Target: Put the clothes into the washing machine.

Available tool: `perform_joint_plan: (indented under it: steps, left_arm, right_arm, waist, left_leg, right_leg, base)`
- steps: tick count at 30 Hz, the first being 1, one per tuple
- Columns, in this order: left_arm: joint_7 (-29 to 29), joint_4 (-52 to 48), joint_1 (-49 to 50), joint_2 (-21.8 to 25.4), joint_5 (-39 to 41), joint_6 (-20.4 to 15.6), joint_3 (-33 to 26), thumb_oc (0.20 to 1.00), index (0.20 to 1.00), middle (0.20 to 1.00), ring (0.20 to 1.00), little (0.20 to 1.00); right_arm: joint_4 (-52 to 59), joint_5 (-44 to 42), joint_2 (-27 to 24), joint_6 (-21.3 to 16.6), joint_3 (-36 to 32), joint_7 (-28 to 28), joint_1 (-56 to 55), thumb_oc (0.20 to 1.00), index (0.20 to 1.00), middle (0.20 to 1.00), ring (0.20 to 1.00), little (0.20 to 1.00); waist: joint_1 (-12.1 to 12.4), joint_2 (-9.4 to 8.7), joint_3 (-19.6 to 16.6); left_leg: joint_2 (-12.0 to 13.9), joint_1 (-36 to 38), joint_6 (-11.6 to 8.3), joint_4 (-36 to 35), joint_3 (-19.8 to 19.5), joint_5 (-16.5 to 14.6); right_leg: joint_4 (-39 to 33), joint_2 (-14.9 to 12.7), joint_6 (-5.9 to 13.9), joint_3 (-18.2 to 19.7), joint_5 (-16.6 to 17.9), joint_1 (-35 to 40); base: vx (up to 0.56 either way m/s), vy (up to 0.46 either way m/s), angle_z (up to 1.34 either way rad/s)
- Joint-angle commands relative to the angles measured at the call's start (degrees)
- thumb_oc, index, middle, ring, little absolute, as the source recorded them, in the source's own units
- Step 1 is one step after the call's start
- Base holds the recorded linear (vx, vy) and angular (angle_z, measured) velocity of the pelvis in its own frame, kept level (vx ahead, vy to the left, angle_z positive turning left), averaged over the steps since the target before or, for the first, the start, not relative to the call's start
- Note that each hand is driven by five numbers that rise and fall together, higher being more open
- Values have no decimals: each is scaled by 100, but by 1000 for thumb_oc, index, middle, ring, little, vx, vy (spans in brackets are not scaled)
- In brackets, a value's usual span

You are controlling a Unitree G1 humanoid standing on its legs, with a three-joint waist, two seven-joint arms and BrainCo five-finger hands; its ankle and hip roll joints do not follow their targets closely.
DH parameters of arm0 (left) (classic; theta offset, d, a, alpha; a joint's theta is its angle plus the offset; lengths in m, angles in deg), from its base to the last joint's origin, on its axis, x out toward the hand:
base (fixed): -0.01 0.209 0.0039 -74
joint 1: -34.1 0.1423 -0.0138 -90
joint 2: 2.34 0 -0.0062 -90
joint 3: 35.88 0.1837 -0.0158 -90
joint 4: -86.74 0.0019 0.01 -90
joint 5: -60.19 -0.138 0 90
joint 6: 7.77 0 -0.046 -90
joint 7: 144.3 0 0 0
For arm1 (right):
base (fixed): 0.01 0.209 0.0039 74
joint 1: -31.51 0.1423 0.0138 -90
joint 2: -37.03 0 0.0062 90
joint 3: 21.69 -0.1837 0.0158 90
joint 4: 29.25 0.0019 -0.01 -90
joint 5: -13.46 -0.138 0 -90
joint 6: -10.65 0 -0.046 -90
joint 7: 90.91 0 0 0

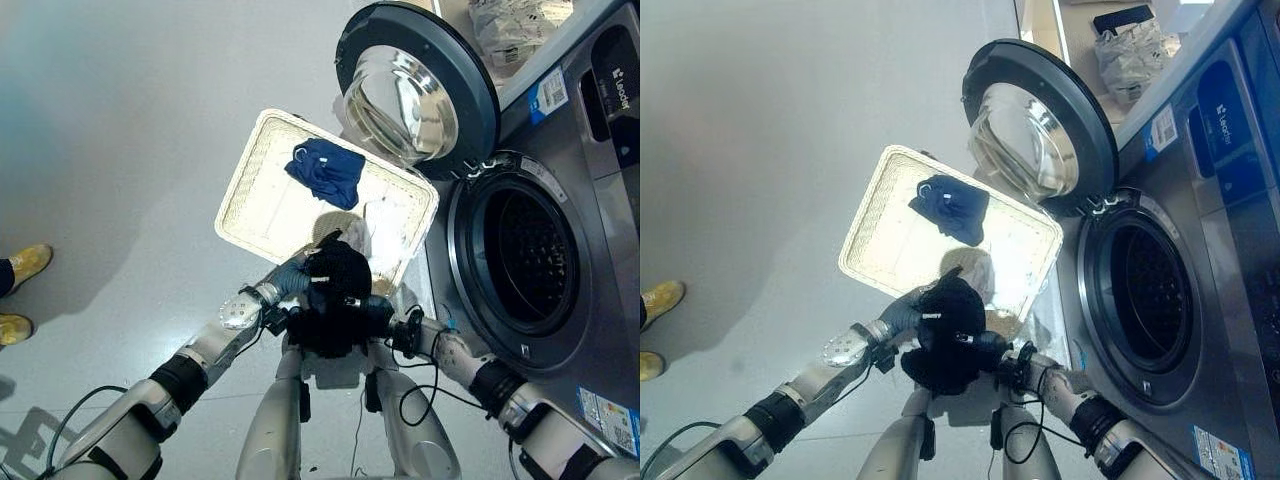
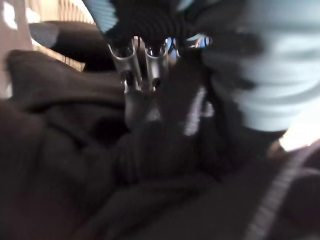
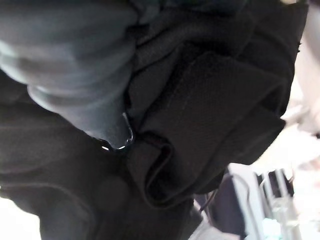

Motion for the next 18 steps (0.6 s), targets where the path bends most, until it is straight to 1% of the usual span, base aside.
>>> perform_joint_plan:
  steps: [1,2,3,4,5,6,8,9,10,11,12,13,14,16,17,18]
  left_arm:
    - [2121,-246,-229,-384,-1142,-91,-566,1000,1000,1000,1000,1000]
    - [2243,-223,-233,-380,-1206,-26,-577,1000,1000,1000,1000,1000]
    - [2723,-126,-244,-326,-1431,252,-628,1000,1000,1000,1000,1000]
    - [2924,-5,-264,-280,-1534,315,-661,1000,1000,1000,1000,1000]
    - [2971,29,-272,-267,-1557,340,-684,1000,1000,1000,1000,1000]
    - [3292,282,-275,-196,-1343,497,-855,1000,1000,1000,1000,1000]
    - [3262,323,-252,-194,-1099,425,-947,1000,1000,1000,1000,1000]
    - [3123,455,-168,-244,-599,321,-1143,1000,1000,1000,1000,1000]
    - [3089,483,-145,-252,-500,291,-1191,1000,1000,1000,1000,1000]
    - [3050,623,-64,-321,-261,130,-1360,1000,1000,1000,1000,1000]
    - [3050,623,-64,-321,-261,130,-1360,1000,1000,1000,1000,1000]
    - [3038,679,-40,-341,-224,90,-1420,1000,1000,1000,1000,1000]
    - [3083,847,39,-414,-167,-39,-1582,1000,1000,1000,1000,1000]
    - [3096,877,52,-430,-147,-53,-1616,1000,1000,1000,1000,1000]
    - [3071,1073,137,-477,-113,-155,-1784,1000,1000,1000,1000,1000]
    - [3046,1171,198,-495,-94,-205,-1833,1000,1000,1000,1000,1000]
  right_arm:
    - [252,-1006,441,-183,56,332,-201,200,200,200,200,200]
    - [241,-1088,445,-209,42,327,-200,200,200,200,200,200]
    - [191,-1431,450,-339,-33,333,-213,200,200,200,200,200]
    - [161,-1657,455,-372,-130,318,-193,200,200,200,200,200]
    - [139,-1731,453,-400,-165,318,-194,200,200,200,200,200]
    - [25,-2437,443,-678,-428,280,-185,200,200,200,200,200]
    - [-30,-2591,436,-766,-516,292,-204,200,200,200,200,200]
    - [-141,-2942,417,-962,-729,351,-255,200,200,200,200,200]
    - [-171,-3015,416,-989,-795,379,-274,200,200,200,200,200]
    - [-257,-3299,411,-1272,-1047,342,-314,200,200,200,200,200]
    - [-257,-3299,411,-1272,-1047,342,-314,200,200,200,200,200]
    - [-296,-3450,399,-1394,-1152,304,-319,200,200,200,200,200]
    - [-433,-3815,411,-1843,-1580,158,-323,200,200,200,200,200]
    - [-457,-3933,406,-1947,-1665,130,-323,200,200,200,200,200]
    - [-600,-4131,368,-2483,-2132,-27,-312,200,200,200,200,200]
    - [-707,-4214,343,-2753,-2400,-193,-283,200,200,200,200,200]
  waist:
    - [-11,134,-89]
    - [-10,139,-89]
    - [-7,162,-89]
    - [-13,179,-89]
    - [-13,185,-89]
    - [-36,236,-88]
    - [-42,254,-88]
    - [-66,311,-88]
    - [-72,327,-88]
    - [-99,380,-88]
    - [-99,380,-88]
    - [-110,401,-88]
    - [-157,480,-88]
    - [-164,496,-88]
    - [-209,569,-88]
    - [-224,605,-88]
  left_leg:
    - [-512,-313,126,421,174,-420]
    - [-514,-314,127,420,173,-419]
    - [-520,-336,119,432,173,-420]
    - [-521,-342,114,425,179,-414]
    - [-521,-346,113,429,182,-417]
    - [-520,-369,98,438,212,-419]
    - [-519,-374,94,436,219,-422]
    - [-517,-372,88,421,249,-424]
    - [-515,-372,86,417,260,-424]
    - [-518,-375,84,424,289,-435]
    - [-518,-375,84,424,289,-435]
    - [-518,-378,82,432,300,-443]
    - [-523,-392,78,443,325,-454]
    - [-524,-395,79,446,329,-460]
    - [-515,-428,64,476,372,-478]
    - [-516,-421,57,499,380,-509]
  right_leg:
    - [624,81,273,32,-447,-406]
    - [628,79,272,28,-451,-408]
    - [649,65,275,22,-461,-428]
    - [661,61,282,21,-466,-439]
    - [672,56,283,15,-472,-447]
    - [710,25,294,9,-488,-478]
    - [715,16,299,11,-490,-489]
    - [728,-1,309,16,-497,-513]
    - [734,-6,313,14,-498,-520]
    - [756,-21,323,19,-502,-552]
    - [756,-21,323,19,-502,-552]
    - [768,-27,327,22,-506,-567]
    - [799,-21,324,64,-519,-612]
    - [806,-20,323,72,-524,-623]
    - [850,-25,327,107,-551,-677]
    - [887,-35,331,110,-598,-679]
  base:
    - [19,-50,-11]
    - [22,-66,-11]
    - [15,-54,-5]
    - [13,-53,-3]
    - [28,-69,0]
    - [27,-51,1]
    - [15,-24,0]
    - [33,-14,1]
    - [51,-23,0]
    - [0,0,0]
    - [33,-17,0]
    - [44,-14,-2]
    - [52,-17,-4]
    - [45,-12,-7]
    - [69,-18,-8]
    - [67,-27,-14]
